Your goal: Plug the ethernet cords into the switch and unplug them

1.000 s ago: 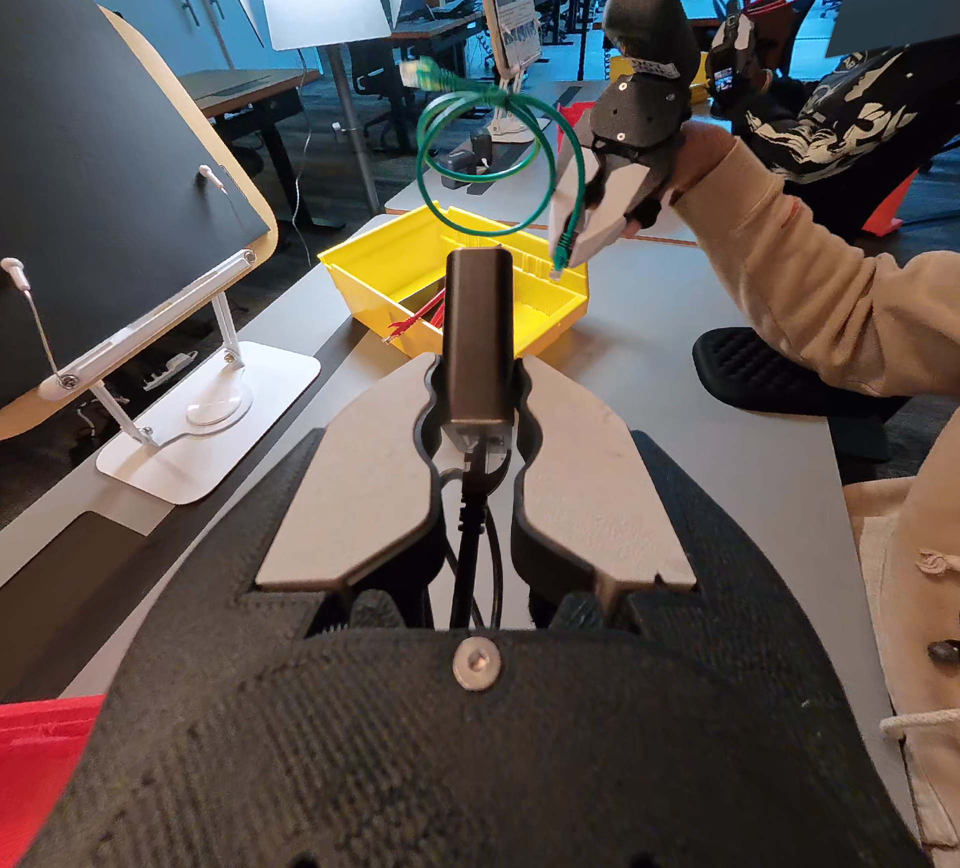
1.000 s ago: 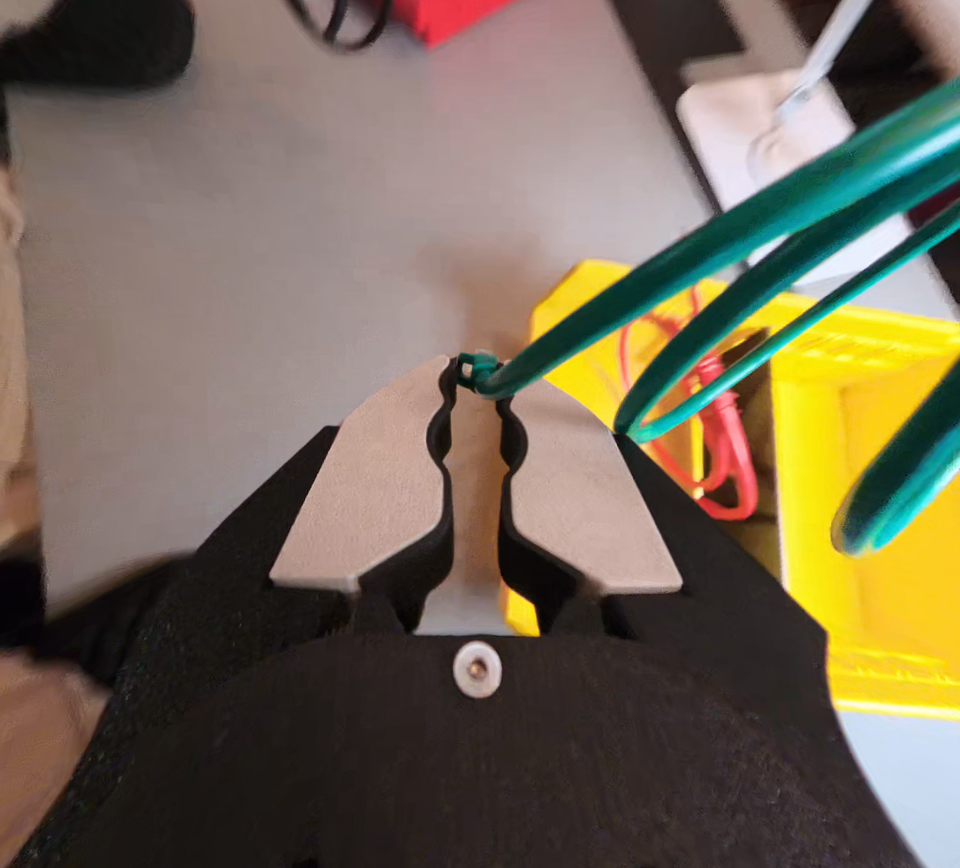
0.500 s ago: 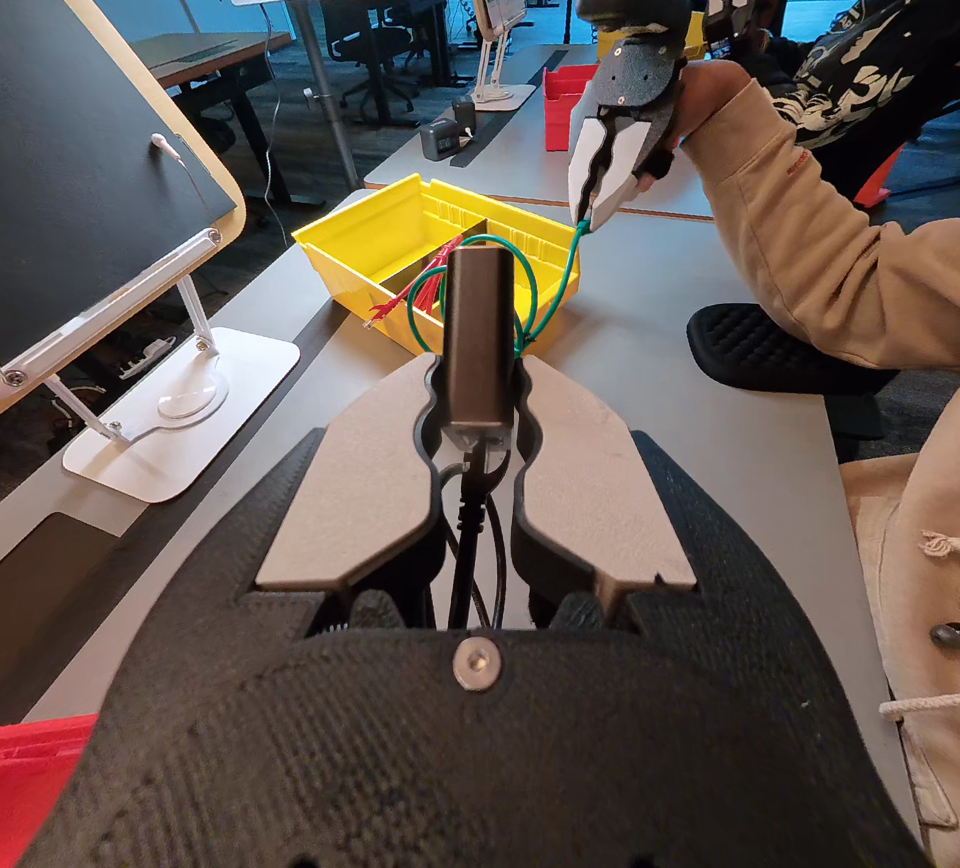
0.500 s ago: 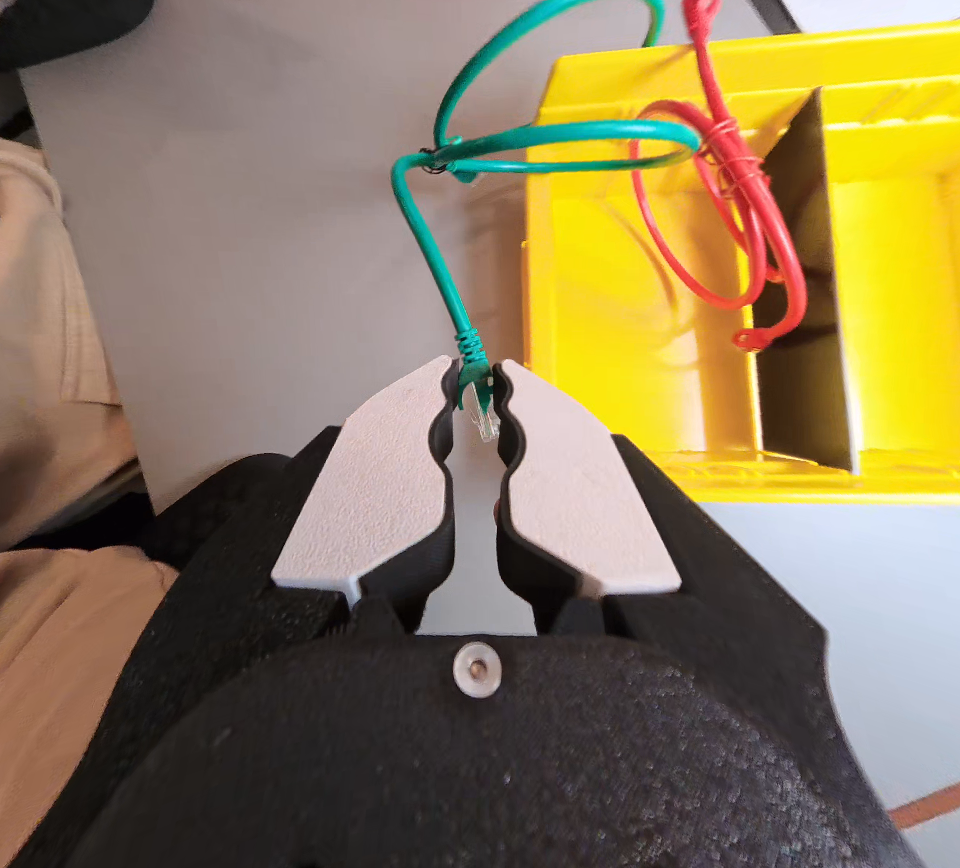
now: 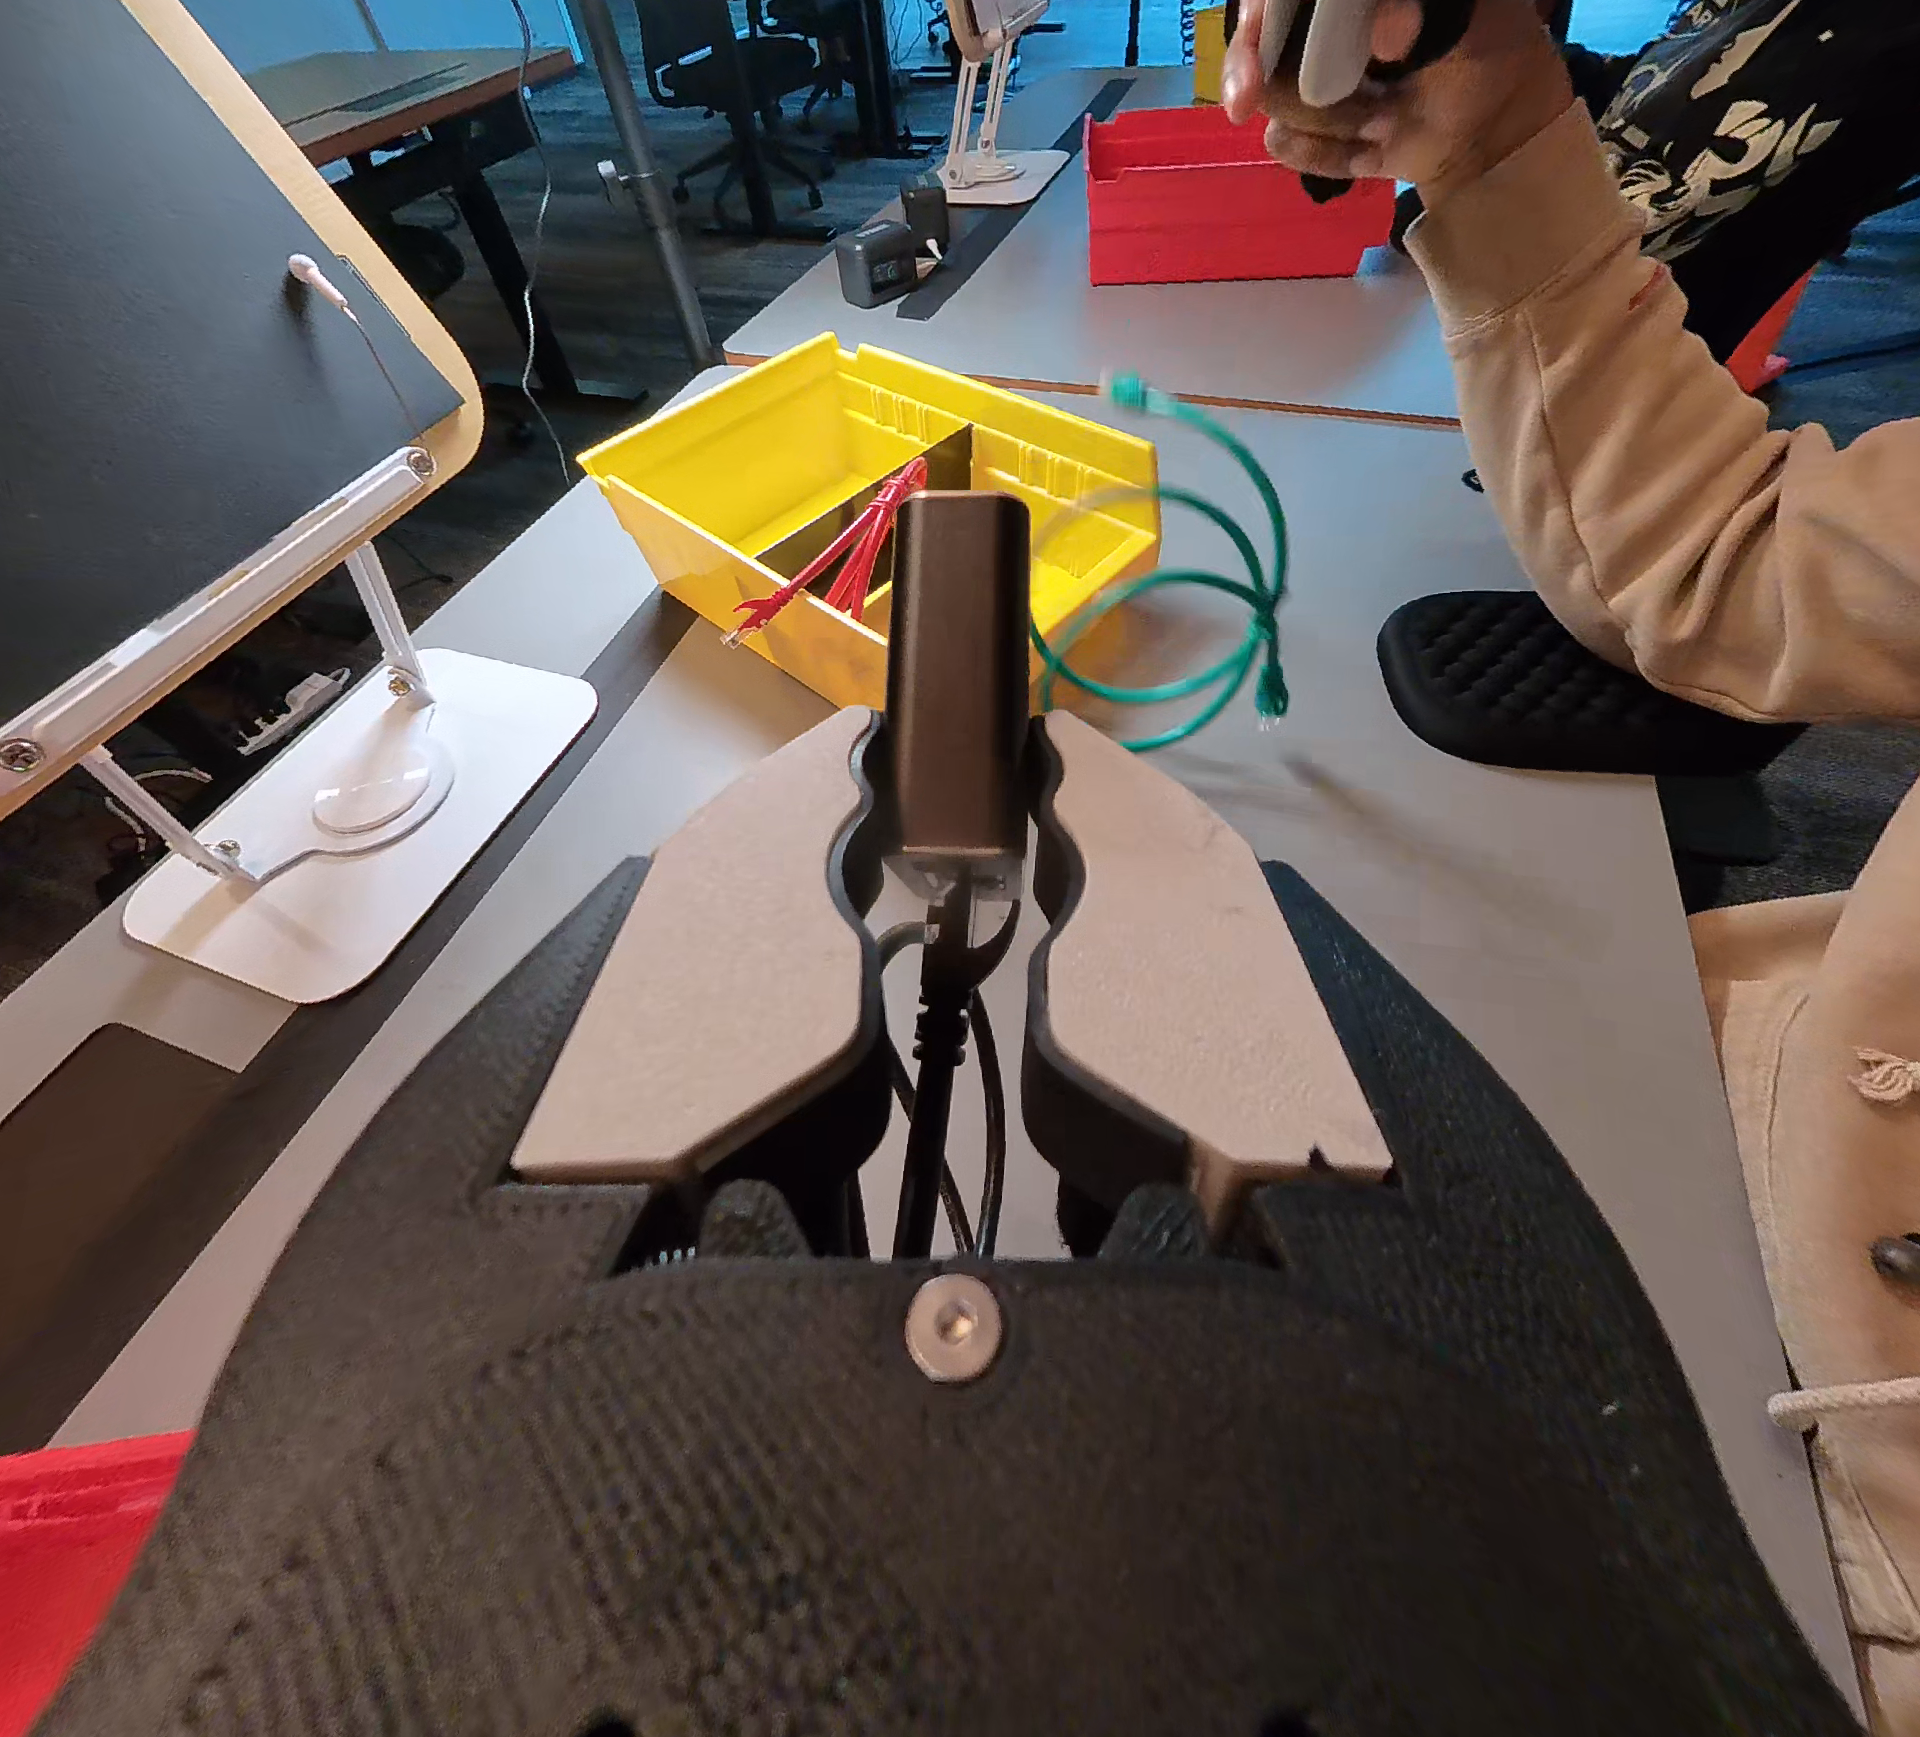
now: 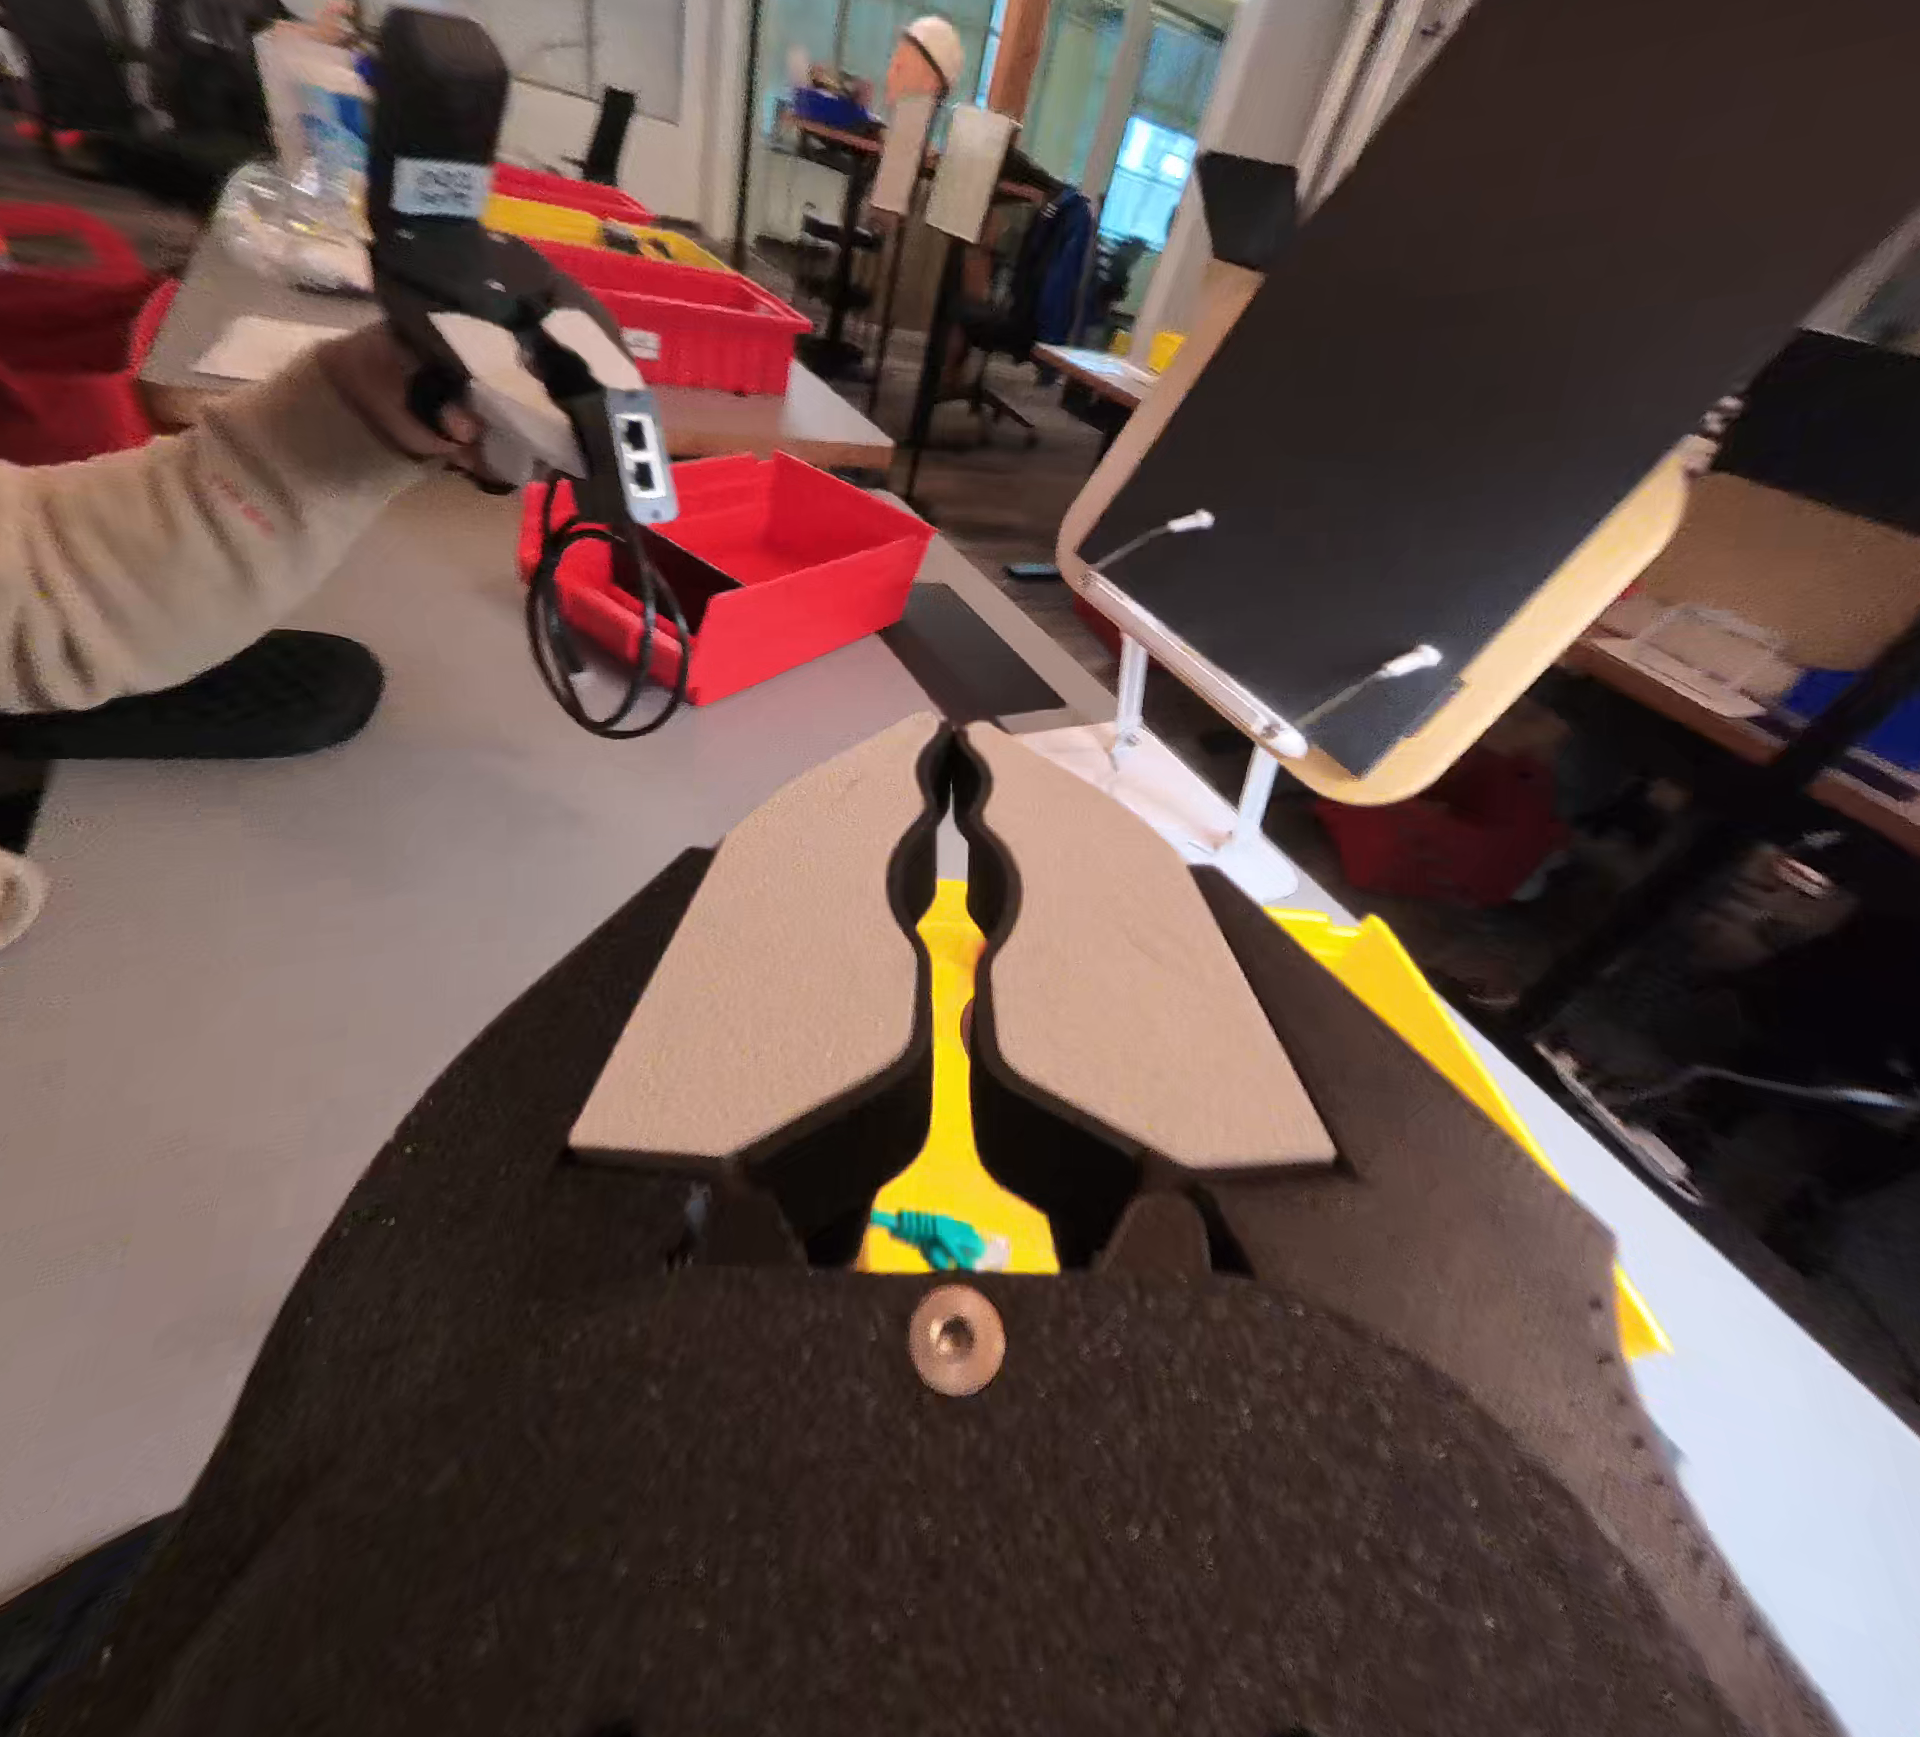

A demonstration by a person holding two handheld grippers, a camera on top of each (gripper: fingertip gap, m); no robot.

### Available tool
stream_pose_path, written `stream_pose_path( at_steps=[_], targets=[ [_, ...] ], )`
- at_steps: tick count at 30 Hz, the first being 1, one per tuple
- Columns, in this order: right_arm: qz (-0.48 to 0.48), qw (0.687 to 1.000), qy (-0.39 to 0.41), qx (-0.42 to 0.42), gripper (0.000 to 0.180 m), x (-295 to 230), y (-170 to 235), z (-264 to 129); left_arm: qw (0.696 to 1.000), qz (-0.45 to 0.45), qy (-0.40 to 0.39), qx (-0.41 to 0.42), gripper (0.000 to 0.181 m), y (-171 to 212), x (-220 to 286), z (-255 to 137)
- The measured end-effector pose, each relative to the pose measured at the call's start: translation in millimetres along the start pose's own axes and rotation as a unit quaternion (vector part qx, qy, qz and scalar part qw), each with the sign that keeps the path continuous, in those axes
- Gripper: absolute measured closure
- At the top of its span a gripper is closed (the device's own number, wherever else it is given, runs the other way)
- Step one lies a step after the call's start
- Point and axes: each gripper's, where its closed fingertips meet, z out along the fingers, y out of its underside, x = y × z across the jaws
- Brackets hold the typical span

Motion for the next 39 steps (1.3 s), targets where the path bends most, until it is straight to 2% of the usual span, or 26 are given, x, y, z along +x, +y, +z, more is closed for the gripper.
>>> stream_pose_path(
  at_steps=[4, 9, 11, 13, 16, 19, 21, 23, 27, 28, 32, 35, 39],
  targets=[
    [-0.021, 0.995, 0.061, -0.081, 0.180, 15, 24, 4, 1.000, 0.002, 0.003, -0.006, 0.156, 2, 2, 3],
    [-0.045, 0.977, -0.009, -0.207, 0.180, -20, 62, 28, 1.000, 0.005, 0.003, -0.013, 0.156, 5, 2, 6],
    [-0.045, 0.957, -0.049, -0.284, 0.158, -38, 87, 34, 1.000, 0.006, 0.003, -0.014, 0.156, 5, 2, 6],
    [-0.041, 0.928, -0.064, -0.365, 0.141, -48, 112, 37, 1.000, 0.007, 0.001, -0.014, 0.156, 4, 2, 5],
    [-0.050, 0.874, -0.091, -0.474, 0.127, -63, 151, 37, 1.000, 0.008, -0.002, -0.011, 0.156, 3, -1, 3],
    [-0.067, 0.801, -0.092, -0.587, 0.114, -69, 201, 27, 1.000, 0.008, -0.008, -0.009, 0.156, 1, -3, 0],
    [-0.065, 0.756, -0.091, -0.645, 0.113, -67, 236, 18, 1.000, 0.010, -0.008, -0.008, 0.156, 0, -3, -2],
    [-0.077, 0.734, -0.067, -0.672, 0.118, -55, 258, 12, 1.000, 0.012, -0.009, -0.007, 0.156, -1, -2, -3],
    [-0.115, 0.768, -0.008, -0.630, 0.170, -31, 244, 21, 1.000, 0.015, -0.012, -0.002, 0.156, -3, -2, -7],
    [-0.127, 0.773, 0.000, -0.622, 0.174, -28, 238, 22, 1.000, 0.013, -0.012, -0.001, 0.156, -3, -3, -7],
    [-0.152, 0.817, 0.025, -0.556, 0.175, -16, 201, 34, 1.000, 0.012, -0.013, -0.006, 0.156, -1, -5, -5],
    [-0.176, 0.833, 0.090, -0.516, 0.174, 11, 166, 40, 1.000, 0.014, -0.011, -0.006, 0.156, -1, -3, -4],
    [-0.185, 0.837, 0.145, -0.495, 0.174, 46, 150, 55, 1.000, 0.015, -0.010, -0.006, 0.156, -1, -2, -3]
  ],
)
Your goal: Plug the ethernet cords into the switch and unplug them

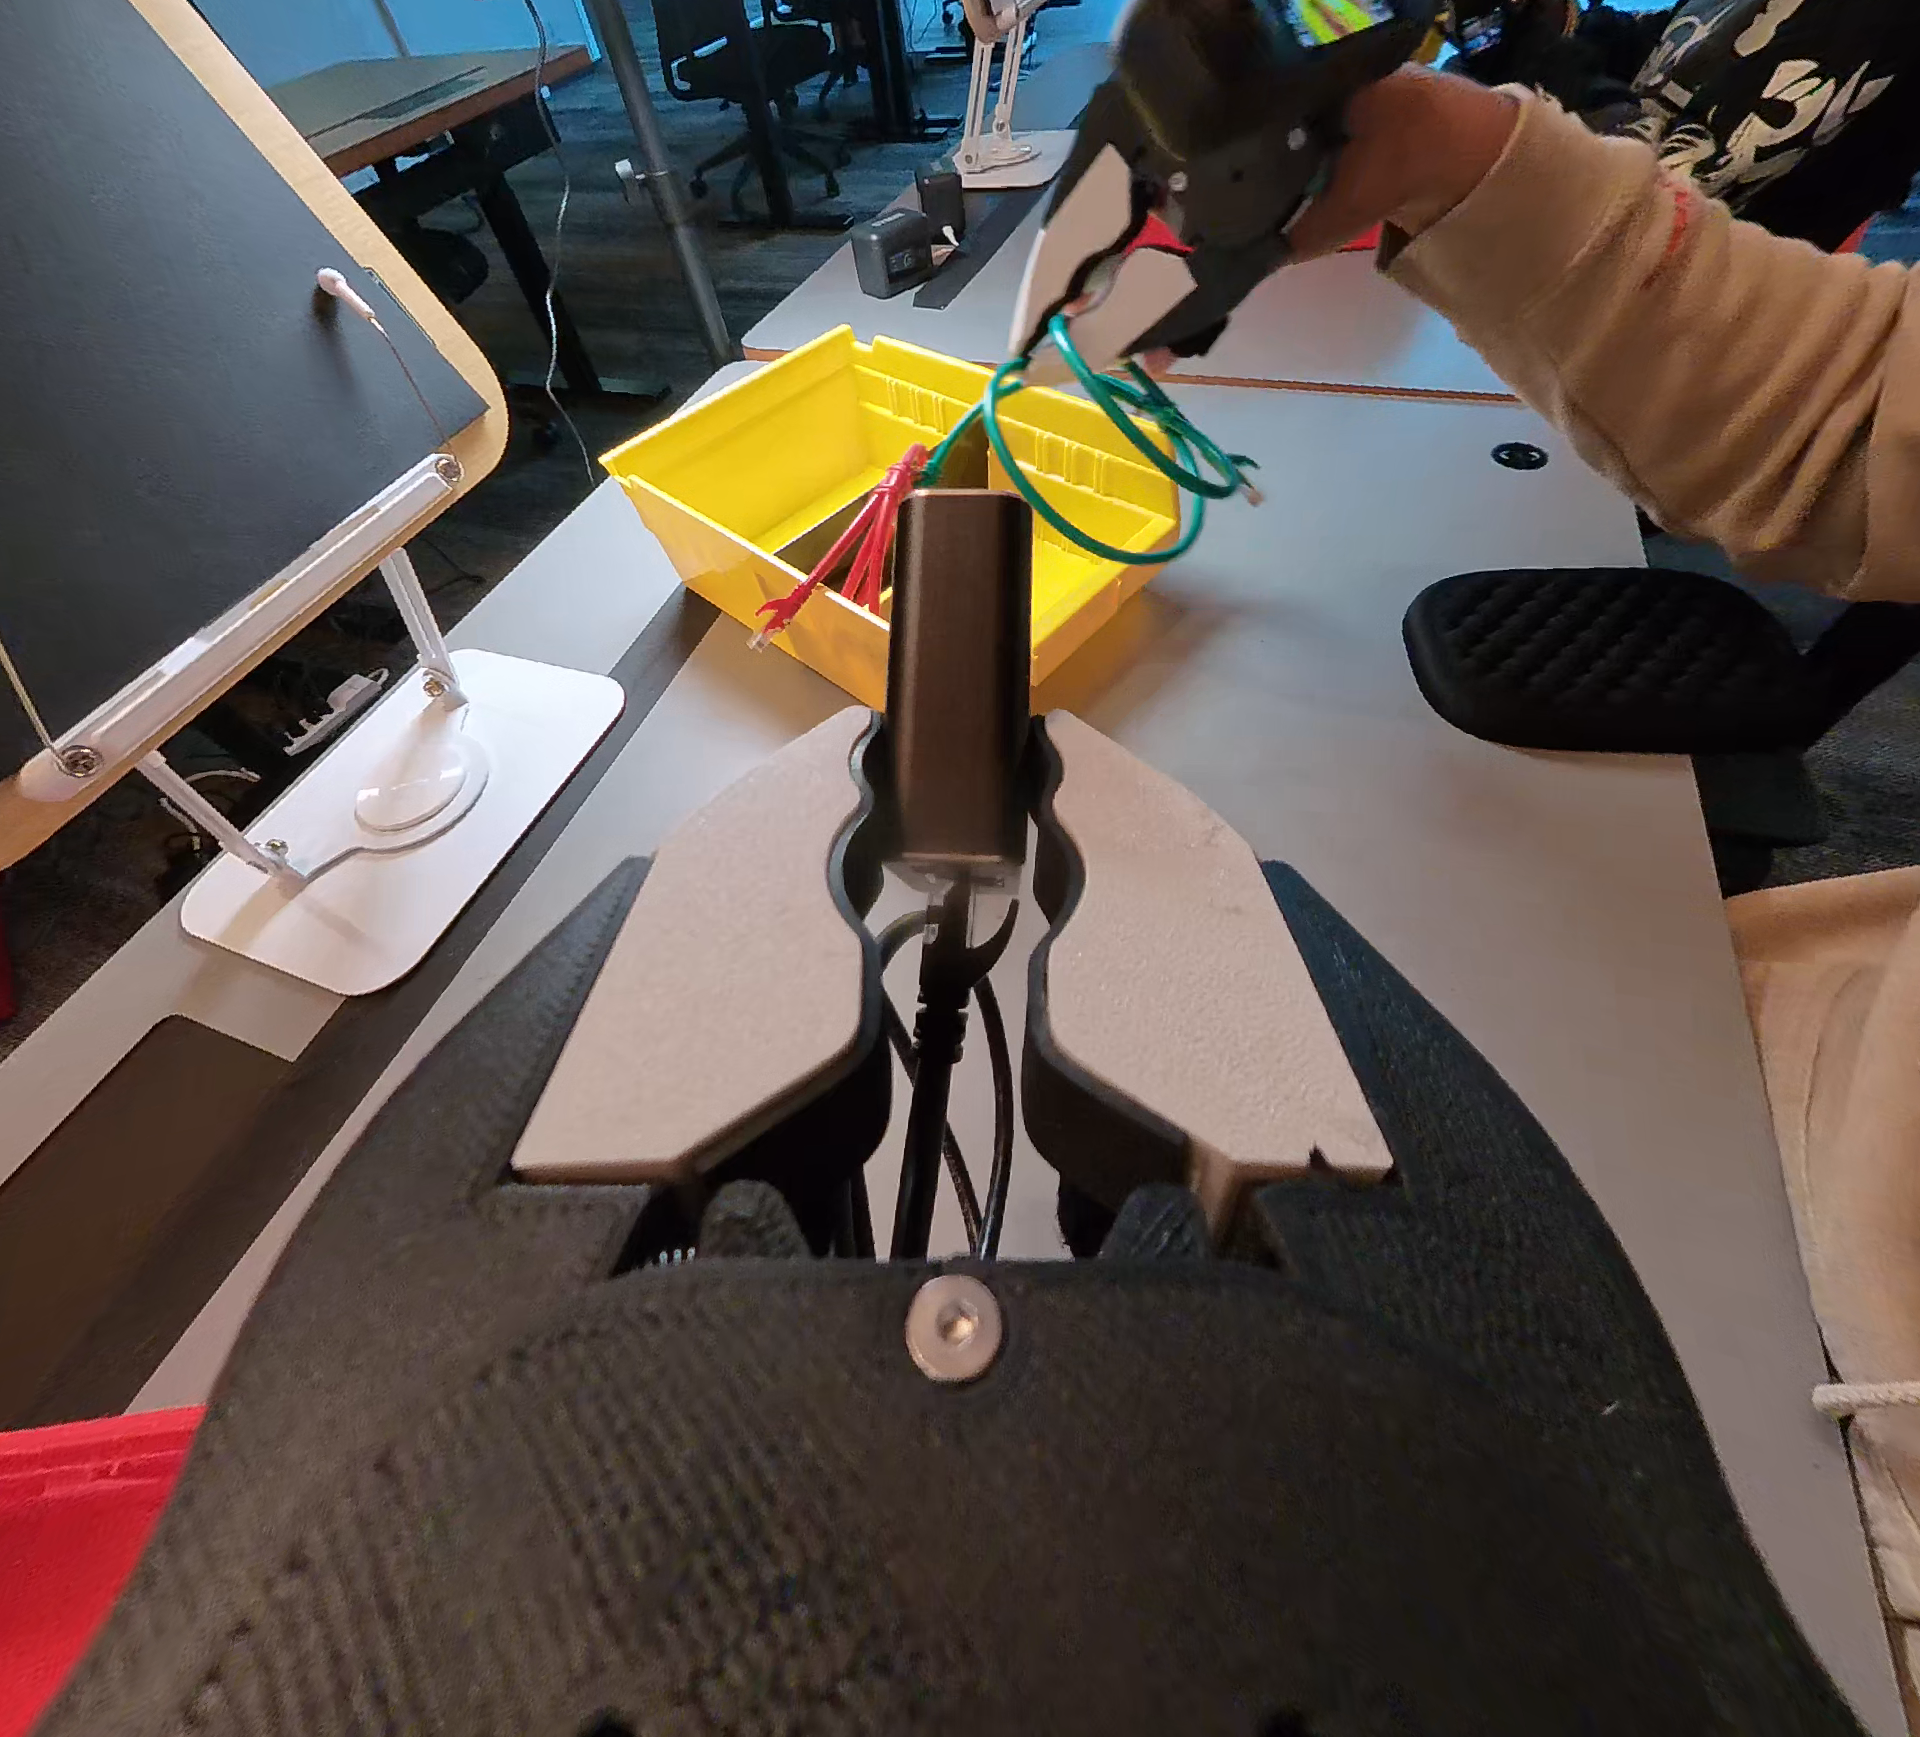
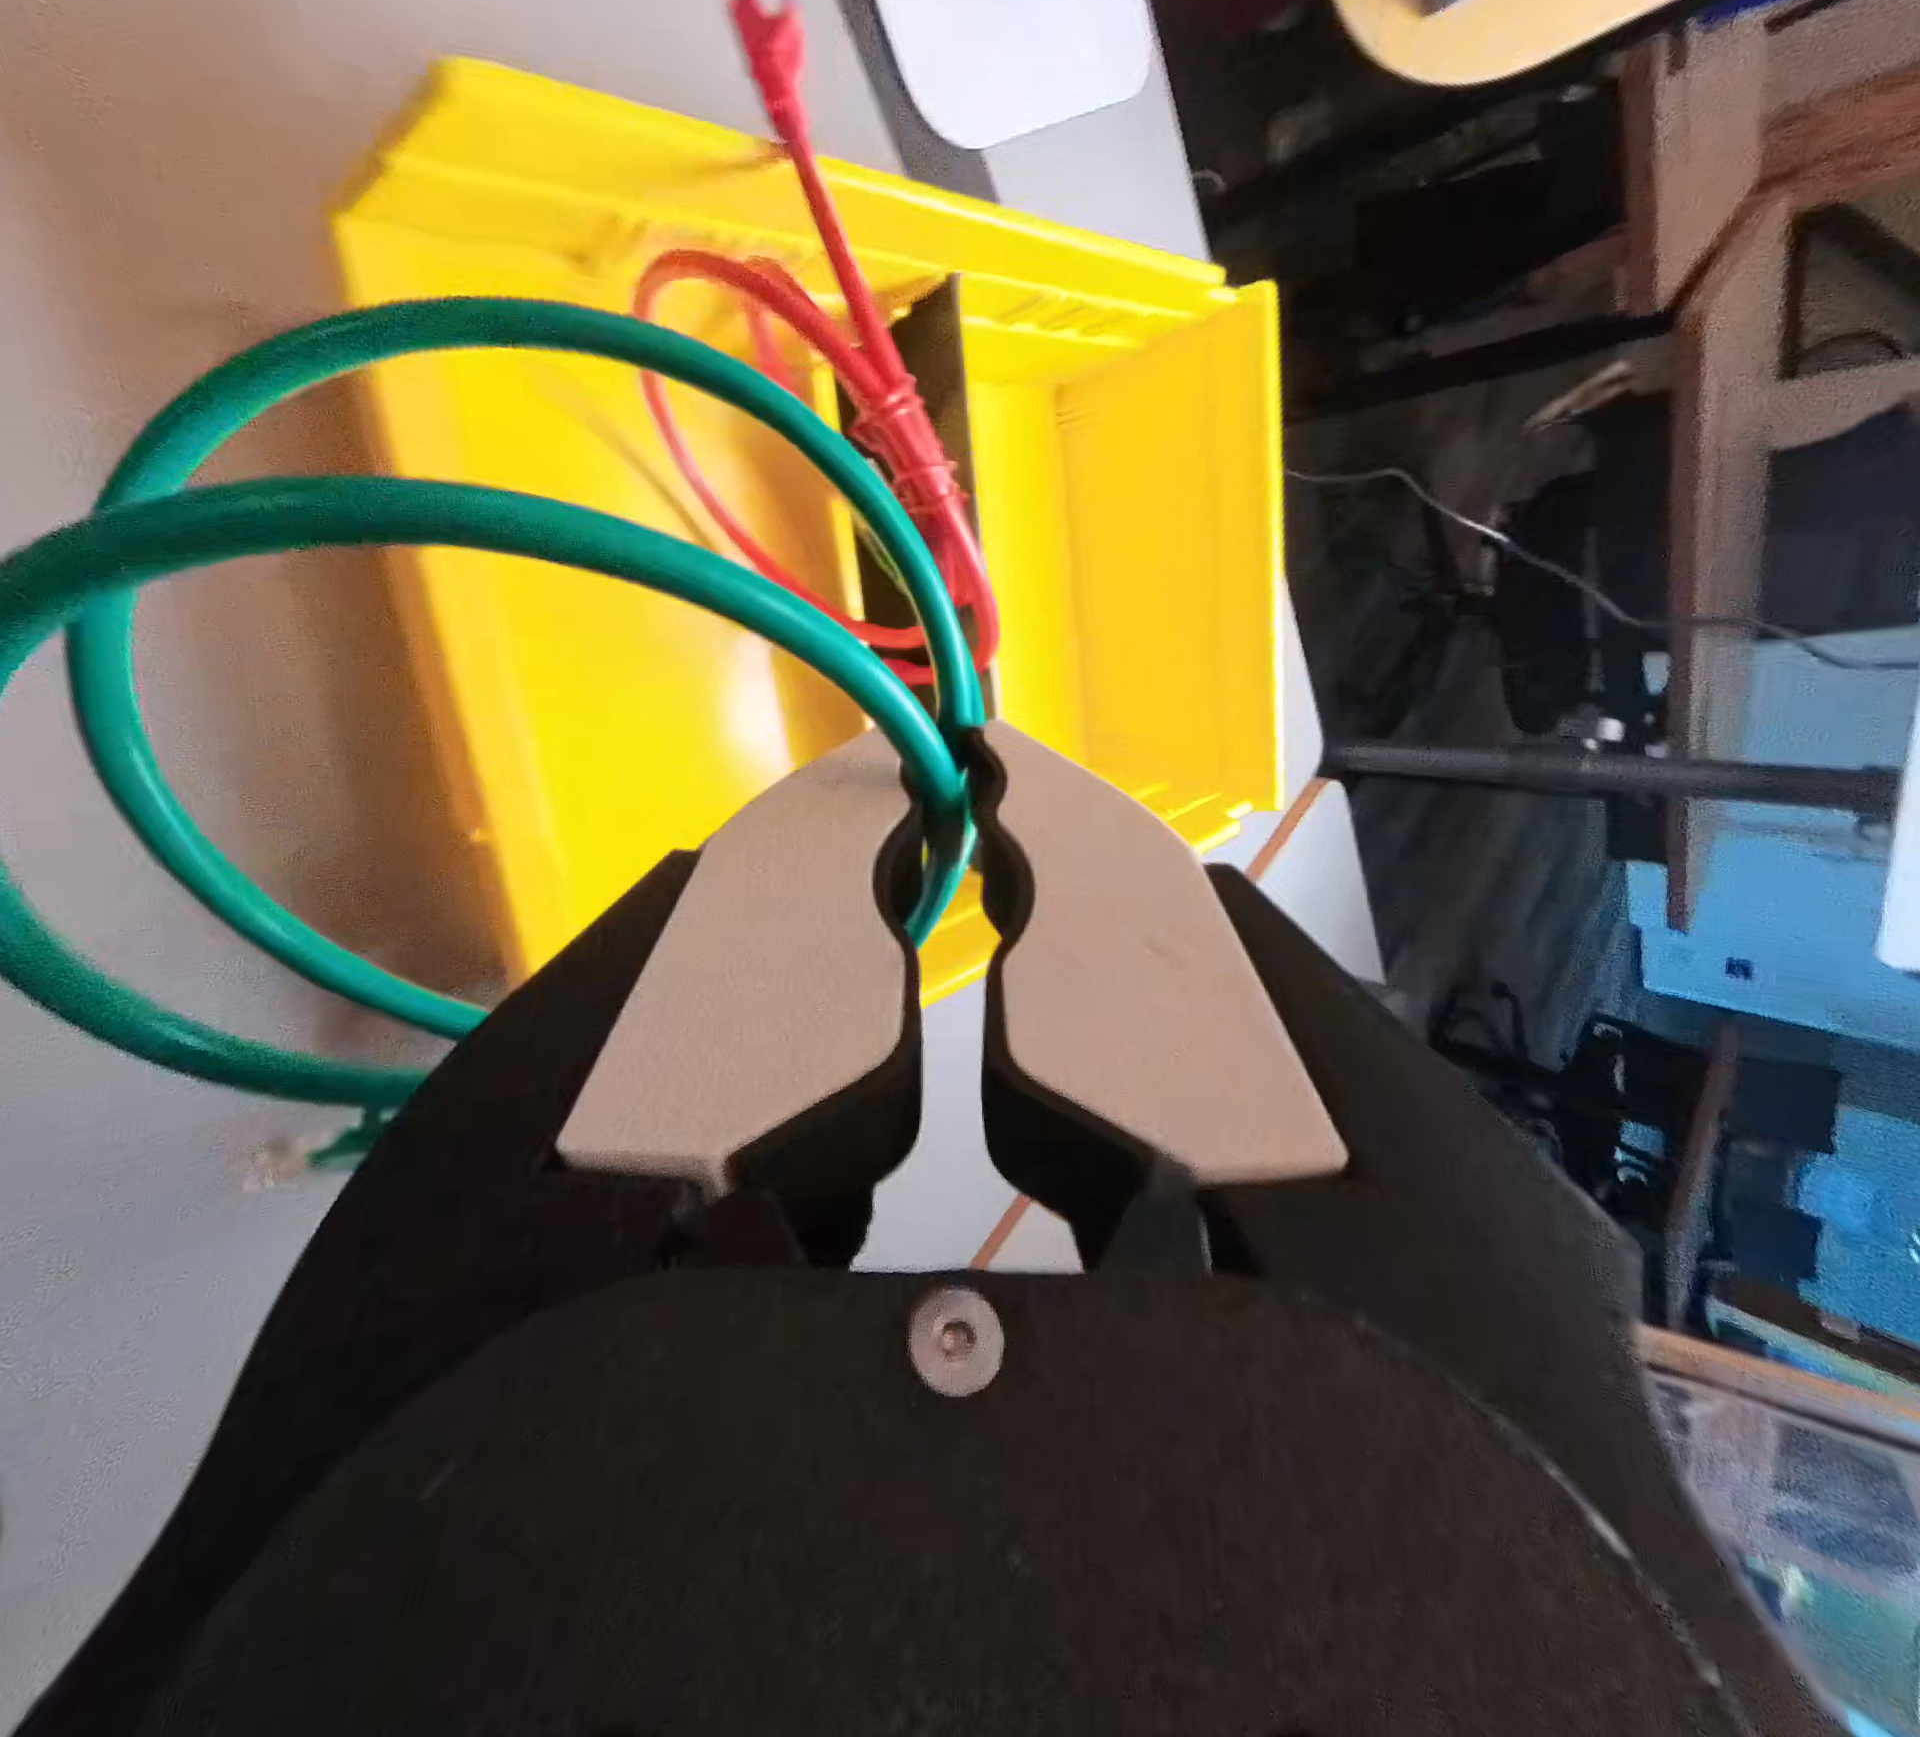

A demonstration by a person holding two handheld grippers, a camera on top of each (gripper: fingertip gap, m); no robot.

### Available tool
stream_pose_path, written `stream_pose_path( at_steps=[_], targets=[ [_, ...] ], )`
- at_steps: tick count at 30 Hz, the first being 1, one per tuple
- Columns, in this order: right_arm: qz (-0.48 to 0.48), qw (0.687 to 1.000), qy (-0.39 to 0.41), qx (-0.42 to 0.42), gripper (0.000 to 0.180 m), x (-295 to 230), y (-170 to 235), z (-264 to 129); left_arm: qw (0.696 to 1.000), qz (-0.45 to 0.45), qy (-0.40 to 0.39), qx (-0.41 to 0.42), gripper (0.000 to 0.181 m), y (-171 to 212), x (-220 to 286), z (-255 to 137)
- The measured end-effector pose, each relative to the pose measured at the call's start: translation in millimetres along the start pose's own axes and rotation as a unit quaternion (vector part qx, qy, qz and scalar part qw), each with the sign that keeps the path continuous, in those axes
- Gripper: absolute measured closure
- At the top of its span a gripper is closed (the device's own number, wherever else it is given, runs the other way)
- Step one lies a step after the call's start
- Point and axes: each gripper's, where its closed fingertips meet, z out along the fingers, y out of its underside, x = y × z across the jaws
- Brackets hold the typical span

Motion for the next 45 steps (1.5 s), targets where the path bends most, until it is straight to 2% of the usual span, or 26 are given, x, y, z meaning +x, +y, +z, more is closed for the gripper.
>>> stream_pose_path(
  at_steps=[3, 5, 7, 10, 13, 15, 17, 19, 21, 24, 28, 33, 35, 37, 39, 45],
  targets=[
    [0.035, 0.995, 0.094, -0.010, 0.174, 38, 3, 28, 1.000, 0.001, -0.002, 0.002, 0.156, -1, 0, -2],
    [0.043, 0.993, 0.109, -0.020, 0.174, 42, 10, 52, 1.000, 0.002, -0.004, 0.004, 0.156, -1, -1, -3],
    [0.023, 0.995, 0.083, -0.045, 0.171, 30, 20, 76, 1.000, 0.001, -0.006, 0.007, 0.156, -2, -3, -5],
    [0.012, 0.997, 0.025, -0.070, 0.147, 8, 31, 92, 1.000, -0.001, -0.010, 0.008, 0.156, -1, -6, -8],
    [0.013, 0.998, -0.009, -0.058, 0.135, 4, 31, 79, 1.000, -0.005, -0.012, 0.008, 0.156, 1, -10, -7],
    [0.017, 0.997, -0.052, -0.055, 0.132, 0, 30, 60, 1.000, -0.009, -0.010, 0.008, 0.156, 2, -11, -5],
    [0.014, 0.997, -0.059, -0.042, 0.132, 4, 26, 40, 1.000, -0.013, -0.007, 0.008, 0.156, 3, -10, -3],
    [0.024, 0.998, -0.049, 0.002, 0.133, 11, 11, 17, 1.000, -0.015, -0.004, 0.011, 0.156, 2, -10, -1],
    [0.051, 0.994, -0.036, 0.085, 0.134, 18, -19, -9, 1.000, -0.020, 0.000, 0.023, 0.156, -1, -8, 1],
    [0.100, 0.952, -0.082, 0.276, 0.136, 3, -87, -59, 0.998, -0.032, 0.016, 0.058, 0.156, -11, -4, 0],
    [0.124, 0.860, -0.190, 0.458, 0.137, -38, -162, -113, 0.990, -0.054, 0.067, 0.109, 0.156, -27, 10, -1],
    [0.134, 0.744, -0.353, 0.552, 0.133, -96, -227, -141, 0.977, -0.070, 0.118, 0.163, 0.156, -42, 28, 0],
    [0.135, 0.717, -0.387, 0.564, 0.140, -110, -243, -146, 0.974, -0.071, 0.128, 0.175, 0.156, -45, 32, 2],
    [0.122, 0.712, -0.389, 0.572, 0.154, -117, -249, -148, 0.972, -0.069, 0.137, 0.180, 0.156, -45, 34, 3],
    [0.117, 0.722, -0.375, 0.570, 0.155, -118, -247, -145, 0.972, -0.065, 0.141, 0.176, 0.156, -42, 34, 4],
    [0.060, 0.804, -0.337, 0.486, 0.156, -125, -222, -132, 0.990, 0.008, 0.101, 0.102, 0.154, -25, 35, 6]
  ],
)
